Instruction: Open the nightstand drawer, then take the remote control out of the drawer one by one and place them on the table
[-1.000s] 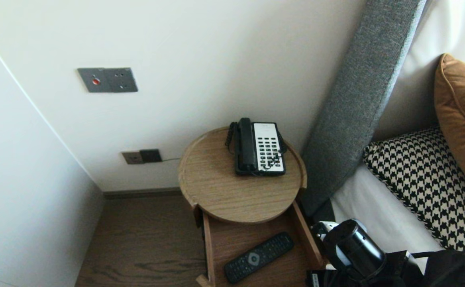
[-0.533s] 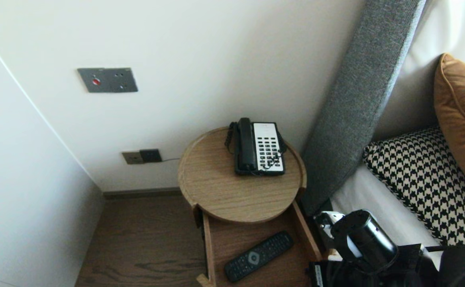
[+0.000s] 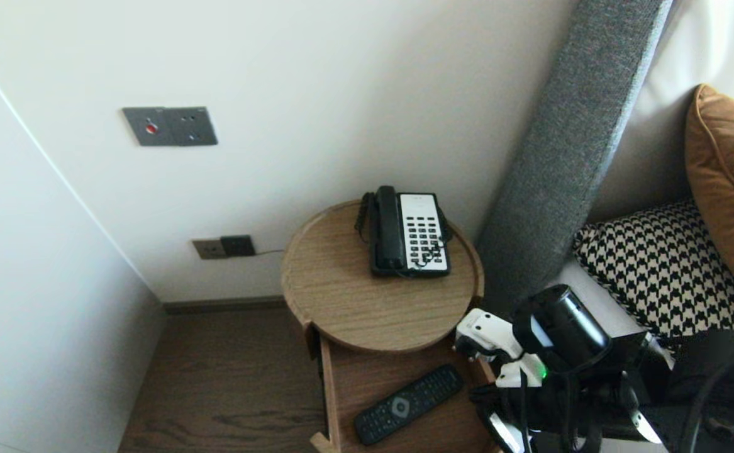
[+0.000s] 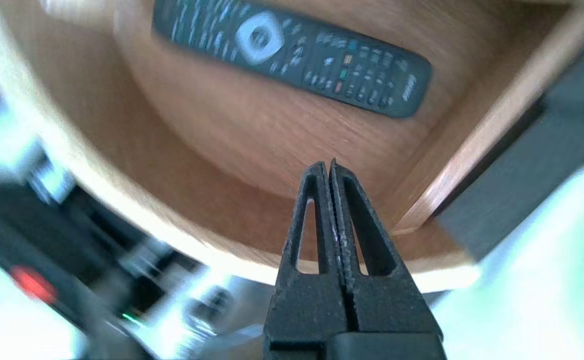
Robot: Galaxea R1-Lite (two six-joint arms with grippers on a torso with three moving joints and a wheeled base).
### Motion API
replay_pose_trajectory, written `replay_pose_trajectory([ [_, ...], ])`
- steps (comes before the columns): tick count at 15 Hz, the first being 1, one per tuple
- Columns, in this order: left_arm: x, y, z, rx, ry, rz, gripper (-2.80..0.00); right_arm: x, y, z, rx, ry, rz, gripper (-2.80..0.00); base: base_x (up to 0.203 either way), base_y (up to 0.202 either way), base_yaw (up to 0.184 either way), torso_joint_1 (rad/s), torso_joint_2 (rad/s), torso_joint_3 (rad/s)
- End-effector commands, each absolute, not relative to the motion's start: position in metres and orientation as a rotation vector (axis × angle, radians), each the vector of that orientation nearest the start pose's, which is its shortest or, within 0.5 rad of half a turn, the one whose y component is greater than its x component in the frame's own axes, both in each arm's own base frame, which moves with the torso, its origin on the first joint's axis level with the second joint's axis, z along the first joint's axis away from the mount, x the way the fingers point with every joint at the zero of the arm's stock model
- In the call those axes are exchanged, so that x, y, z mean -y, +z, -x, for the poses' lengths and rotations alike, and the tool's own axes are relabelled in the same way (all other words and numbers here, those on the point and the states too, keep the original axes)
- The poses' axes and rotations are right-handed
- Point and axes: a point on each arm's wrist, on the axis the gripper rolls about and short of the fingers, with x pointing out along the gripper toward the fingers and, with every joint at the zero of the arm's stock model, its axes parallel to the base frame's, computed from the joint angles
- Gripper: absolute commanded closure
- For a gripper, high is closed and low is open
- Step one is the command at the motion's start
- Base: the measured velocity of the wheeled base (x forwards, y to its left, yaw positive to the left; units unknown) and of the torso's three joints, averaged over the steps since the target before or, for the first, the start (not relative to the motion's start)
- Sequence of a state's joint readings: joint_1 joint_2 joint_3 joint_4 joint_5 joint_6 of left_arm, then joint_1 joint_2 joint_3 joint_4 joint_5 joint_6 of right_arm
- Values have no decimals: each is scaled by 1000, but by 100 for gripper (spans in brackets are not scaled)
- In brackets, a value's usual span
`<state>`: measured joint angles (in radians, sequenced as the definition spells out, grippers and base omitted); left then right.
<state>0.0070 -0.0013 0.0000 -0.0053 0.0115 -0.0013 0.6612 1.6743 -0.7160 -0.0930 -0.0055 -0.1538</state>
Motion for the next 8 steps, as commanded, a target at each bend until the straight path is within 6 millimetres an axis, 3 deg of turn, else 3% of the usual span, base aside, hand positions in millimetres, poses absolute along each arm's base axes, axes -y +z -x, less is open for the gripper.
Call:
replay_pose_trajectory([
  [1,0,76,23,9,20,2,0,-157,115,-212,-742,811,629,0,0,0,0,0,0,0],
  [8,0,76,23,9,20,2,0,-135,109,-227,-706,1103,932,0,0,0,0,0,0,0],
])
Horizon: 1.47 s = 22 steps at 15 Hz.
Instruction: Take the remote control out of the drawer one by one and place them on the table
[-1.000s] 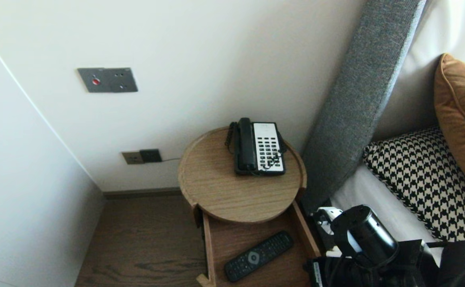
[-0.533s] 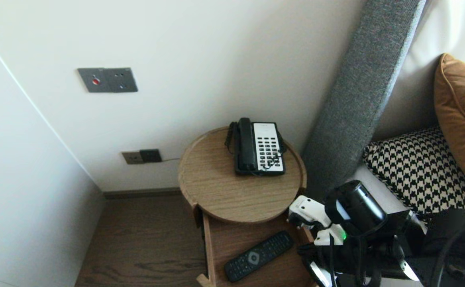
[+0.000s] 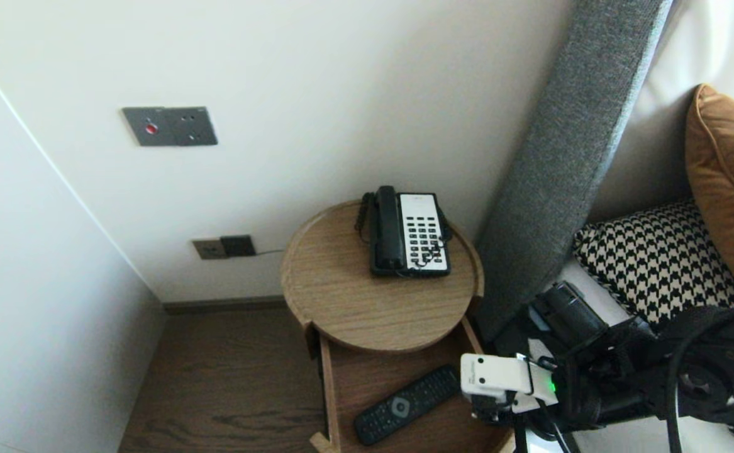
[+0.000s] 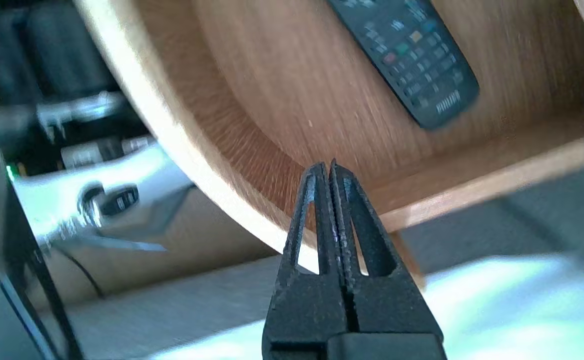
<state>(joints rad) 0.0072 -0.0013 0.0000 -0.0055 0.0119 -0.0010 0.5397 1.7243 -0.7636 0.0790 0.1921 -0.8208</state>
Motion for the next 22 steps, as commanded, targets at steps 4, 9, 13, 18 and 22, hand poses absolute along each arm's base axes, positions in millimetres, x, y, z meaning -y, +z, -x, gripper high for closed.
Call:
replay_pose_trajectory([
  [4,0,76,23,9,20,2,0,-136,112,-243,-748,1217,880,0,0,0,0,0,0,0],
  [9,0,76,23,9,20,2,0,-150,102,-270,-724,1256,932,0,0,0,0,0,0,0],
  [13,0,76,23,9,20,2,0,-157,81,-282,-723,1277,952,-280,0,0,0,0,0,0],
  [18,0,76,23,9,20,2,0,-151,69,-289,-658,1305,1001,-280,0,0,0,0,0,0],
  [22,0,76,23,9,20,2,0,-154,55,-294,-648,1334,973,-280,0,0,0,0,0,0],
])
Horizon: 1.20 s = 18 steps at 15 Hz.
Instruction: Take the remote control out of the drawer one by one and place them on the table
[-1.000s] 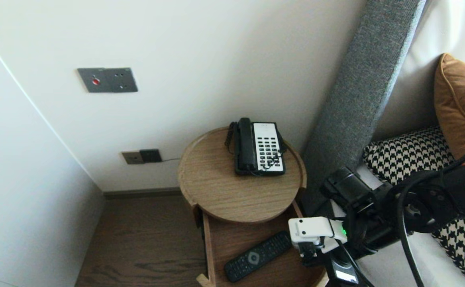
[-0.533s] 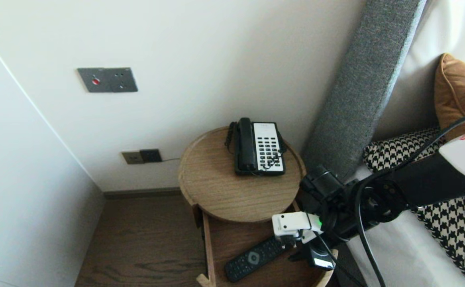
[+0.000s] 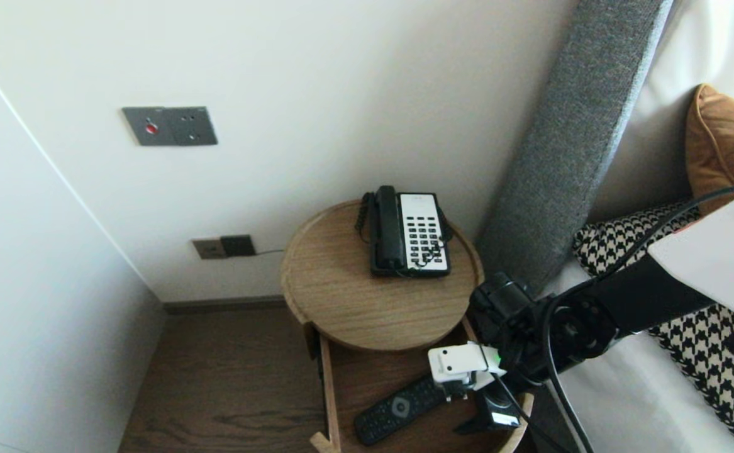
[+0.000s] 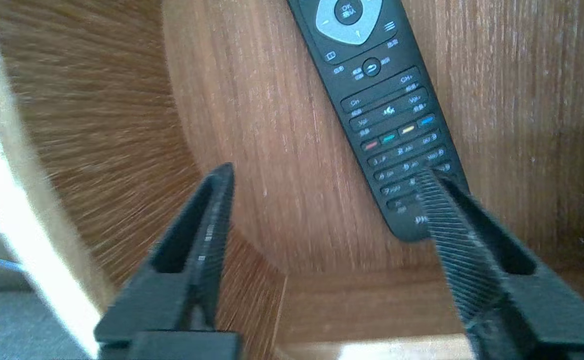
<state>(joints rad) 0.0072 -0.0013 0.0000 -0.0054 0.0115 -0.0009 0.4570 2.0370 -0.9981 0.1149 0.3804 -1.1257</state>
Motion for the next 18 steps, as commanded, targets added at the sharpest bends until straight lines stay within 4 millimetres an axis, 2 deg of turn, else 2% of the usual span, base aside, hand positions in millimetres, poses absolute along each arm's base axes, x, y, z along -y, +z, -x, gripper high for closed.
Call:
replay_pose_trajectory([
  [1,0,76,23,9,20,2,0,-155,52,-296,-637,1332,973,-280,0,0,0,0,0,0],
  [13,0,76,23,9,20,2,0,-174,47,-307,-581,1359,961,-280,0,0,0,0,0,0],
  [18,0,76,23,9,20,2,0,-178,42,-306,-589,1411,889,-280,0,0,0,0,0,0],
])
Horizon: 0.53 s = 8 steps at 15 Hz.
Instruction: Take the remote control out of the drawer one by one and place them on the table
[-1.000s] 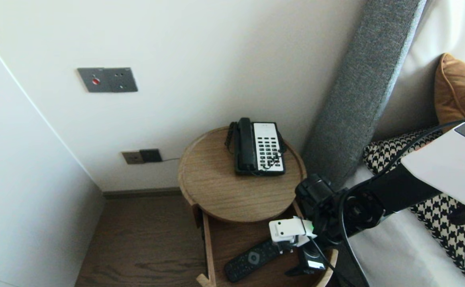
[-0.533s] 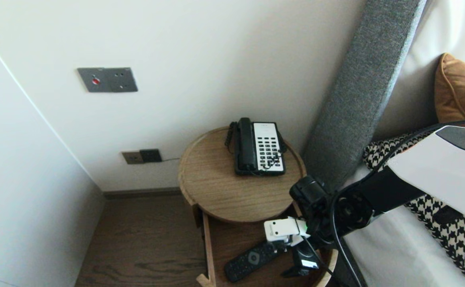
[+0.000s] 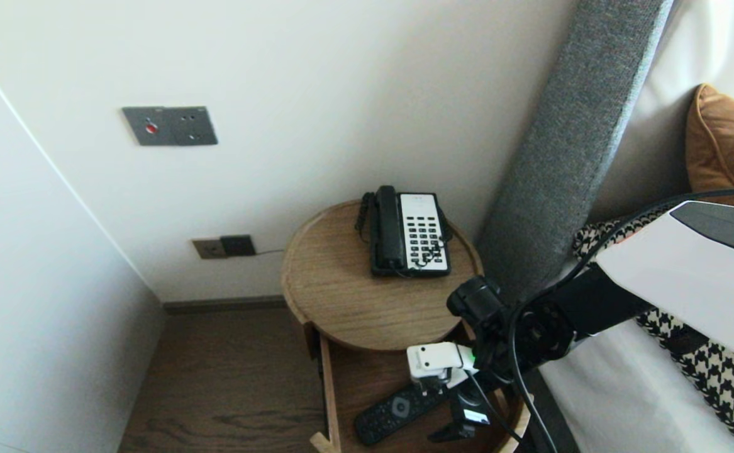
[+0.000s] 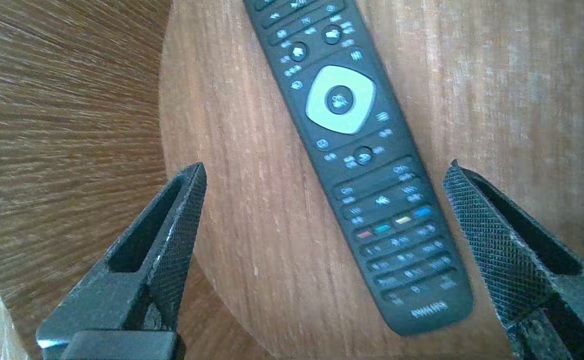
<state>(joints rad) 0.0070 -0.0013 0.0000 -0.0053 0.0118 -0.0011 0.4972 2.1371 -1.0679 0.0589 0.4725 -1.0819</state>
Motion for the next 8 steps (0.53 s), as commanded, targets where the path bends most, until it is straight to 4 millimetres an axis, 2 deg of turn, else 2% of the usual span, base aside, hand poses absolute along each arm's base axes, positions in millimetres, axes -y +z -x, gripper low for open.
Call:
replay_pose_trajectory([
  [1,0,76,23,9,20,2,0,-178,41,-306,-592,1413,886,-280,0,0,0,0,0,0],
  [8,0,76,23,9,20,2,0,-182,29,-315,-616,1408,870,-280,0,0,0,0,0,0],
])
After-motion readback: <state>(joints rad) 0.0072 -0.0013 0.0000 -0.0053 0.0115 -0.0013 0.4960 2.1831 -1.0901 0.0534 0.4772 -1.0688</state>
